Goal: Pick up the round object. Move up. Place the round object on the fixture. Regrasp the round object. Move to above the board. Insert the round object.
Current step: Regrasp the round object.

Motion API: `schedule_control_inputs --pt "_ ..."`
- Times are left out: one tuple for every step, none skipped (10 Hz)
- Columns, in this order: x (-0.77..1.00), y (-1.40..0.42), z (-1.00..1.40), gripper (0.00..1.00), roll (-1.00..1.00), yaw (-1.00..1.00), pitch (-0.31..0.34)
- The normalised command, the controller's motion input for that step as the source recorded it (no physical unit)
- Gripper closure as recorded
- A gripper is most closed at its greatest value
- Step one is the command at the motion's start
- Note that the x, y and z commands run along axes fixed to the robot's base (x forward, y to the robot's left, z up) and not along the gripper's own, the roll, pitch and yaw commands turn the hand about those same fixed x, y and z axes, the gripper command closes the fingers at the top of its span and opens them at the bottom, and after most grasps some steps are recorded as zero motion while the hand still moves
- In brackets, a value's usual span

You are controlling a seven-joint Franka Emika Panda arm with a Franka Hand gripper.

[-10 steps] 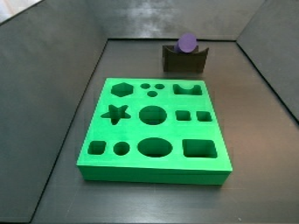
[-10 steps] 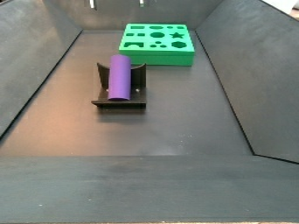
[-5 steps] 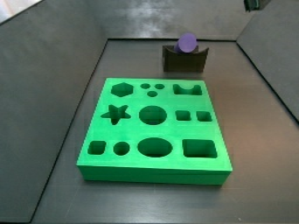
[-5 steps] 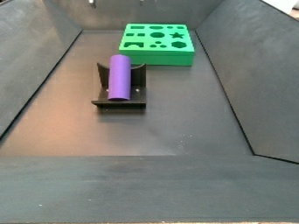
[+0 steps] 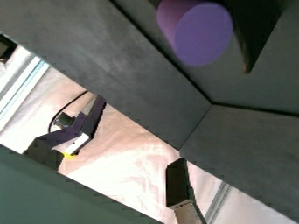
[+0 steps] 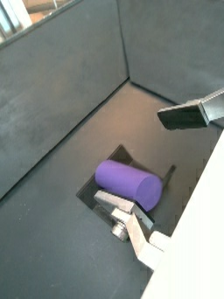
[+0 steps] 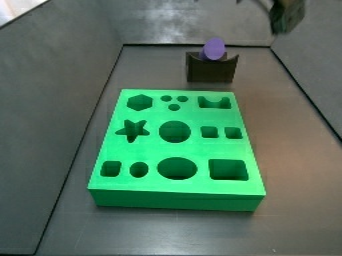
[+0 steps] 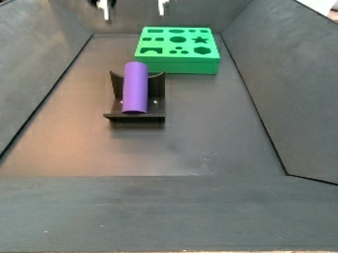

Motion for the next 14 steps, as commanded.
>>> schedule_control_inputs --pt "0.05 0.06 -1.0 0.0 0.19 0.19 0.028" --pt "0.07 0.06 -1.0 0.0 0.14 0.17 -0.012" --pt "0.08 0.05 -1.0 0.0 0.11 0.15 -0.041" --pt "0.1 0.05 -1.0 0.0 0.09 0.12 -0.078" --pt "0.1 0.05 -1.0 0.0 0.08 0.09 -0.099" --pt "0.11 0.04 -1.0 0.0 0.07 0.06 -0.112" --pt "0.11 0.04 -0.97 0.0 0.07 0.03 -0.115" --pt "0.1 0.02 -0.75 0.0 0.07 0.0 -0.104" --pt "0.09 0.02 -0.59 0.0 0.07 -0.02 -0.086" --pt "0.08 0.01 -0.39 0.0 0.07 -0.04 -0.065" --pt "0.07 0.01 -0.29 0.0 0.07 -0.04 -0.049" --pt "0.02 0.0 -0.18 0.0 0.06 -0.04 -0.021" --pt "0.01 0.0 -0.17 0.0 0.05 -0.04 -0.024" --pt "0.01 0.0 -0.17 0.0 0.05 -0.03 -0.023"
